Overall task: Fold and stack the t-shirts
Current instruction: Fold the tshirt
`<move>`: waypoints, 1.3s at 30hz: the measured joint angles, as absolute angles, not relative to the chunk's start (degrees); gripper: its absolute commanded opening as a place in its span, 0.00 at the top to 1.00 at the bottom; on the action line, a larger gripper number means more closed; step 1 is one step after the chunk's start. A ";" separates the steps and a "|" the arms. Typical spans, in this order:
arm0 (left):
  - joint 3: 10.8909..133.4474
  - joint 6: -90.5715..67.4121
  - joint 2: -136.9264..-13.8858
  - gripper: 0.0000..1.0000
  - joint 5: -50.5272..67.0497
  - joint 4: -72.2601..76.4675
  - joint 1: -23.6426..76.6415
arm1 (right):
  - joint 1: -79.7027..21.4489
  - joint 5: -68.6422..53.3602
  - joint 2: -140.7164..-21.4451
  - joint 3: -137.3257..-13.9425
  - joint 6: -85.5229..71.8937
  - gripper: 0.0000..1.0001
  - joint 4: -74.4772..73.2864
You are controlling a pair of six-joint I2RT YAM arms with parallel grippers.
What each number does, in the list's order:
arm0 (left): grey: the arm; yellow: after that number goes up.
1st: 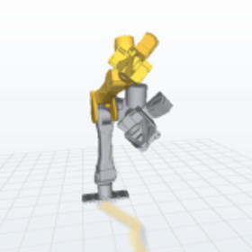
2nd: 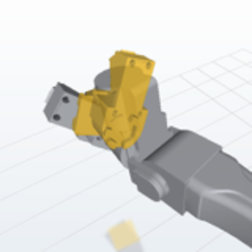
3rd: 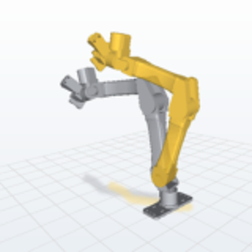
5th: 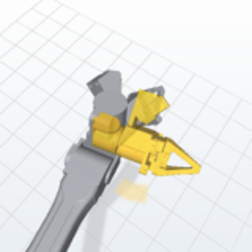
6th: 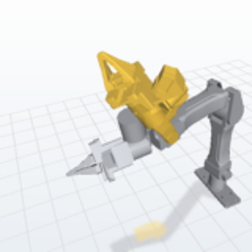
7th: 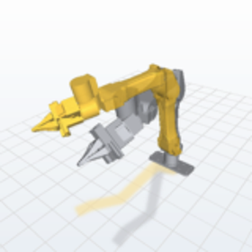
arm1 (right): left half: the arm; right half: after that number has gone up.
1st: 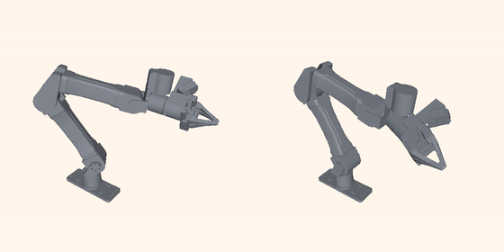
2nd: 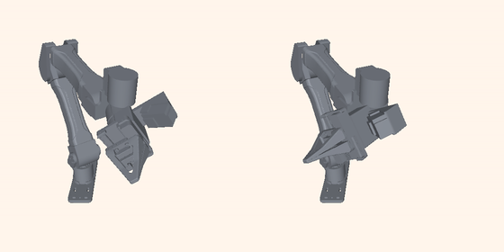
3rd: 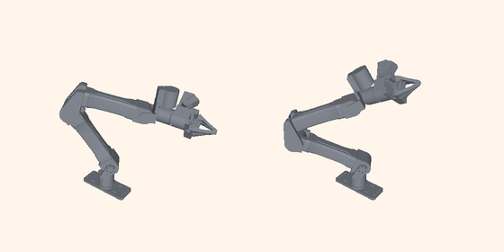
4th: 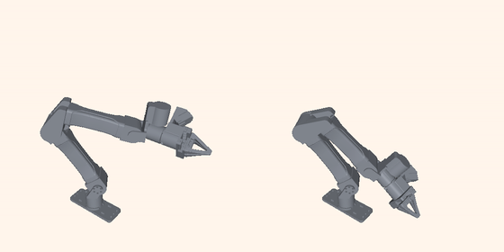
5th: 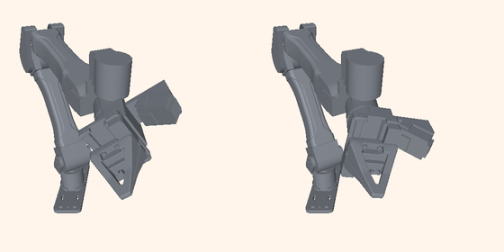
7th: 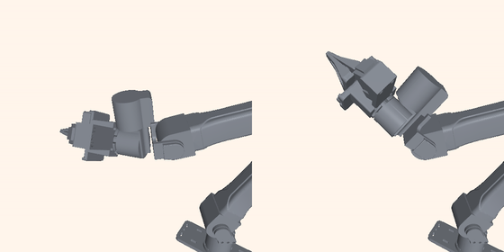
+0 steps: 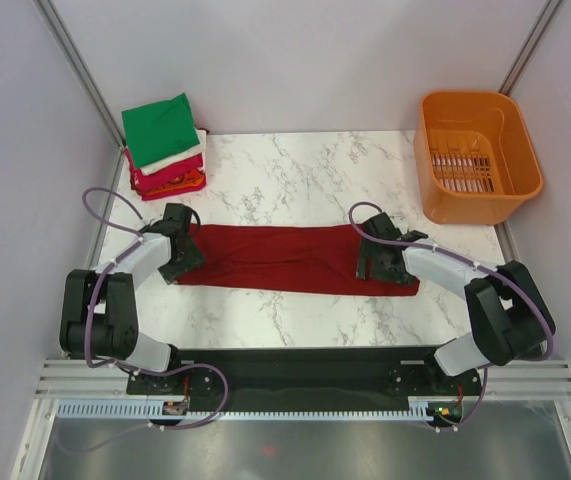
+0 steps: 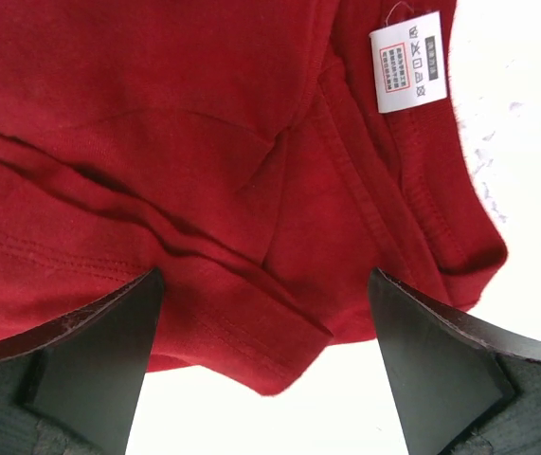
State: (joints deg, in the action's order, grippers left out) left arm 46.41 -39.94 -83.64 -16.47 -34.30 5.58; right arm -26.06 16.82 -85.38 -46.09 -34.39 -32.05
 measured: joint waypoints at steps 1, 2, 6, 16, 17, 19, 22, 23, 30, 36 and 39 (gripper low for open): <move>46.41 -40.12 -84.36 0.49 -16.51 -33.91 5.56 | -25.80 16.34 -85.45 -45.74 -34.81 0.02 -31.53; 46.41 -40.29 -84.95 0.58 -16.53 -33.65 5.52 | -25.52 15.90 -85.45 -45.47 -35.18 0.02 -31.16; 46.74 -40.71 -87.44 0.98 -16.21 -31.55 4.97 | -23.88 12.99 -85.45 -44.53 -36.75 0.07 -29.32; 47.75 -40.60 -88.58 0.98 -14.79 -29.71 4.67 | -23.29 10.74 -86.50 -43.62 -39.27 0.85 -23.03; 47.46 -40.60 -88.25 0.98 -14.44 -29.45 4.58 | -23.16 10.46 -87.48 -44.73 -39.24 0.86 -23.05; 46.15 -40.60 -86.78 0.98 -12.73 -28.71 4.34 | -22.96 10.15 -90.67 -48.64 -39.05 0.87 -24.34; 43.27 -40.62 -83.66 0.98 -8.99 -28.16 4.21 | -22.76 10.26 -98.00 -57.39 -37.95 0.86 -26.41; 42.02 -40.60 -82.21 0.98 -7.49 -28.23 4.25 | -22.74 10.59 -100.88 -61.28 -37.36 0.85 -27.92; 36.38 -40.64 -74.19 0.98 0.14 -30.17 6.61 | -22.55 12.95 -130.87 -105.97 -30.37 0.80 -36.27; 36.14 -45.21 -73.19 0.98 3.31 -29.85 21.56 | -22.20 7.81 -153.91 -143.35 -27.33 0.02 -32.64; 37.60 -49.56 -75.48 0.98 3.46 -30.11 33.61 | -21.98 3.49 -153.64 -139.26 -27.33 0.02 -24.36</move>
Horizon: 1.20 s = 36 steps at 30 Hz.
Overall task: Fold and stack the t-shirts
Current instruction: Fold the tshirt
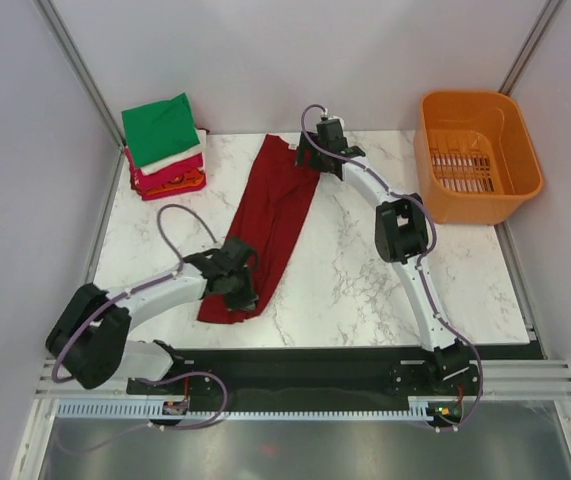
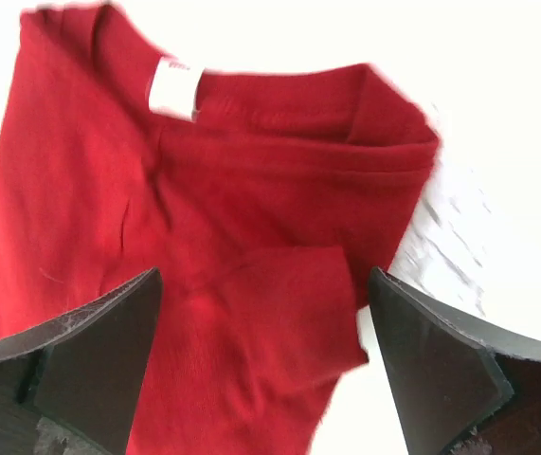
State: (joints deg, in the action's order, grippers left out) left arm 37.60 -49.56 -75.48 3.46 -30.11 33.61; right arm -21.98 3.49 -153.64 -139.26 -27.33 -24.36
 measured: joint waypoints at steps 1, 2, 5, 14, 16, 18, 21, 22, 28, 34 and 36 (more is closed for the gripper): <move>38.63 -50.65 -76.82 0.98 3.60 -30.39 36.64 | -21.89 2.48 -153.49 -138.39 -27.38 0.02 -22.55; 40.16 -51.83 -78.76 0.98 3.62 -30.48 39.94 | -21.89 1.80 -153.47 -137.99 -27.33 0.02 -20.99; 47.18 -54.08 -85.58 0.87 3.68 -31.09 47.07 | -21.69 0.89 -152.53 -136.07 -26.37 0.02 -18.81; 68.45 -54.65 -101.32 0.01 5.69 -29.45 56.40 | -17.63 5.61 -125.73 -109.47 -22.20 0.02 -19.38; 70.08 -54.89 -102.87 0.00 6.33 -28.91 57.95 | -15.97 6.98 -116.84 -103.68 -22.04 0.02 -19.18; 70.11 -54.87 -102.85 0.00 6.28 -28.91 59.29 | -14.57 7.97 -108.33 -97.47 -22.41 0.02 -18.61; 67.88 -54.87 -100.20 0.00 5.45 -28.80 60.29 | -14.61 7.29 -97.41 -86.28 -24.58 0.02 -18.28; 66.92 -54.89 -98.72 0.00 4.99 -29.34 60.36 | -15.07 6.85 -94.78 -82.46 -25.32 0.02 -18.46; 63.20 -54.08 -83.13 0.00 2.09 -32.67 60.25 | -19.68 2.17 -88.40 -59.61 -27.90 0.02 -22.11; 59.24 -53.34 -74.11 0.09 -1.96 -34.20 60.73 | -23.94 -1.08 -76.88 -43.00 -30.37 0.06 -28.97; 55.42 -53.47 -73.80 0.13 -3.01 -34.63 60.86 | -23.90 -1.76 -70.98 -39.64 -31.33 0.10 -30.00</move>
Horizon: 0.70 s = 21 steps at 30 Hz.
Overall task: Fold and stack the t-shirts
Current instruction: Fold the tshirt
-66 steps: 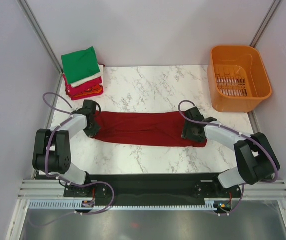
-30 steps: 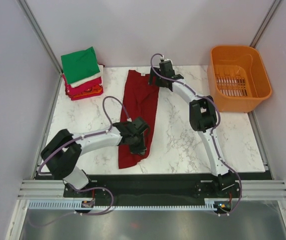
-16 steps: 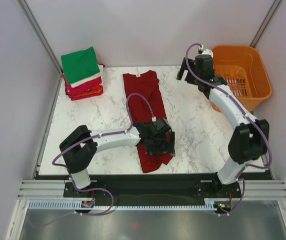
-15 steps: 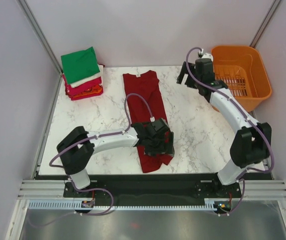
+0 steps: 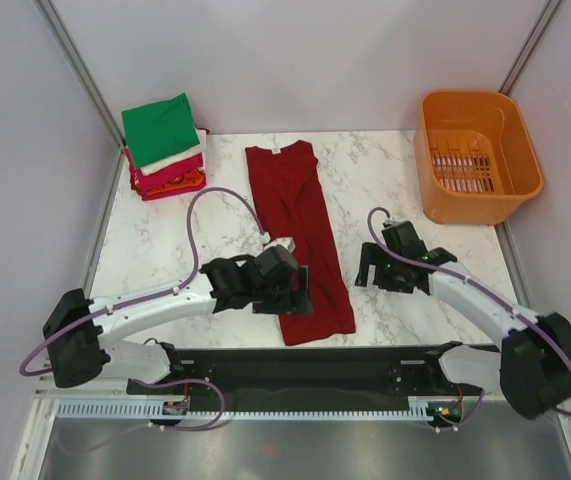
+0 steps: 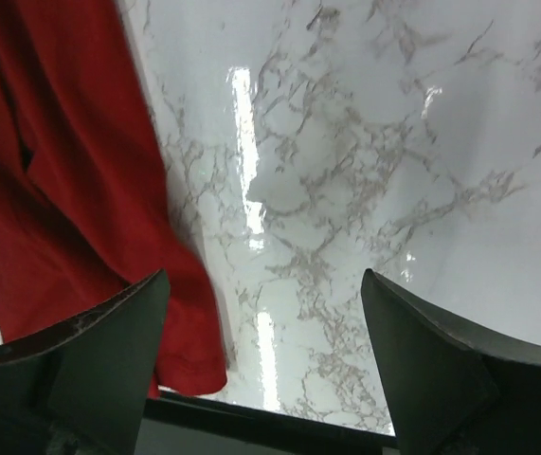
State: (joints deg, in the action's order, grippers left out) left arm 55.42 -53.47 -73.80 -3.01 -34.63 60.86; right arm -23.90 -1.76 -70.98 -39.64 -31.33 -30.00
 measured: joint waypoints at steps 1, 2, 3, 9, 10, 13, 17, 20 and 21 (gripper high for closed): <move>53.41 -53.56 -74.43 0.13 -3.31 -35.20 60.99 | -23.86 -2.22 -68.07 -38.13 -31.86 0.13 -30.35; 51.59 -53.67 -75.44 0.14 -3.95 -35.81 61.28 | -23.86 -2.98 -65.56 -36.64 -32.47 0.17 -30.24; 50.19 -53.82 -76.69 0.14 -4.38 -36.53 61.63 | -23.97 -3.97 -63.61 -35.27 -33.08 0.20 -30.13; 48.45 -55.44 -83.37 0.16 -5.43 -36.27 63.53 | -26.37 -9.54 -63.00 -28.14 -36.64 0.28 -26.79; 48.40 -55.81 -84.01 0.16 -5.54 -35.73 63.57 | -26.79 -10.28 -63.05 -27.20 -37.26 0.28 -26.52; 47.70 -56.93 -85.23 0.17 -5.76 -33.28 63.66 | -27.42 -11.77 -61.56 -25.52 -38.79 0.28 -23.70; 46.17 -58.13 -85.73 0.23 -5.93 -30.61 64.03 | -28.47 -13.52 -61.21 -23.88 -40.45 0.32 -19.62; 46.00 -58.54 -86.37 0.33 -6.35 -30.15 64.14 | -29.67 -14.44 -62.50 -23.40 -41.28 0.38 -16.82; 46.00 -58.63 -86.56 0.35 -6.50 -30.13 64.14 | -30.15 -14.74 -62.92 -23.22 -41.65 0.40 -15.88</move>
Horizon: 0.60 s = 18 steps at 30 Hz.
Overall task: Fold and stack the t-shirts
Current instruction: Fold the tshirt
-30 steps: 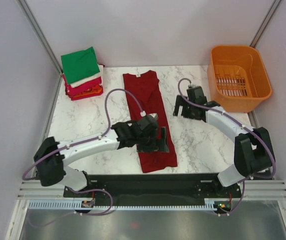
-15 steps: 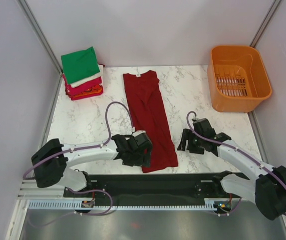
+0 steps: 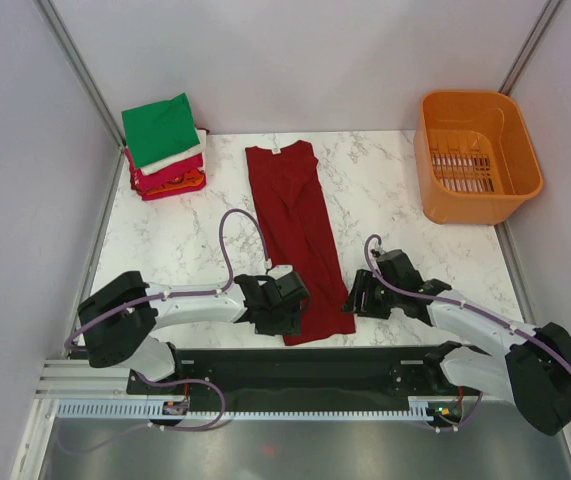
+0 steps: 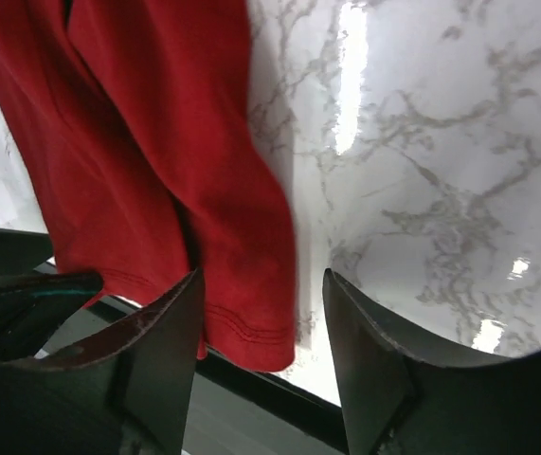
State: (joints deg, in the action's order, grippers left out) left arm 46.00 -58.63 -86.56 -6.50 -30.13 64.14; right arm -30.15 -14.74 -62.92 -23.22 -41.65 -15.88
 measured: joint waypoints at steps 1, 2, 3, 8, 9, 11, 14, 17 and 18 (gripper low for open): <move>46.00 -58.72 -86.61 0.39 -6.52 -29.95 64.16 | -30.63 -14.87 -63.20 -23.05 -41.95 0.43 -15.07; 46.00 -58.85 -86.67 0.42 -6.57 -29.82 64.16 | -31.22 -14.85 -63.37 -22.83 -42.22 0.44 -14.39; 46.00 -58.96 -86.78 0.46 -6.74 -29.80 64.16 | -31.73 -14.98 -63.48 -22.59 -42.46 0.50 -13.80; 45.65 -59.33 -86.96 0.58 -7.27 -28.88 64.16 | -33.50 -14.96 -63.46 -21.30 -43.86 0.62 -12.34; 45.52 -59.35 -86.96 0.62 -7.33 -28.51 64.16 | -33.95 -14.90 -63.51 -21.04 -44.25 0.69 -12.01; 45.34 -59.66 -86.96 0.95 -7.44 -27.94 64.16 | -35.05 -14.98 -63.61 -20.40 -44.97 0.79 -11.29; 44.86 -60.10 -87.15 0.98 -7.38 -25.63 64.27 | -36.45 -15.20 -64.34 -19.64 -46.04 1.00 -10.28; 43.97 -60.23 -86.63 0.98 -7.31 -23.99 64.38 | -37.54 -15.00 -64.38 -19.46 -47.03 1.00 -9.61; 43.29 -60.38 -86.11 0.98 -7.20 -23.31 64.38 | -38.20 -14.70 -64.14 -19.40 -47.48 1.00 -9.58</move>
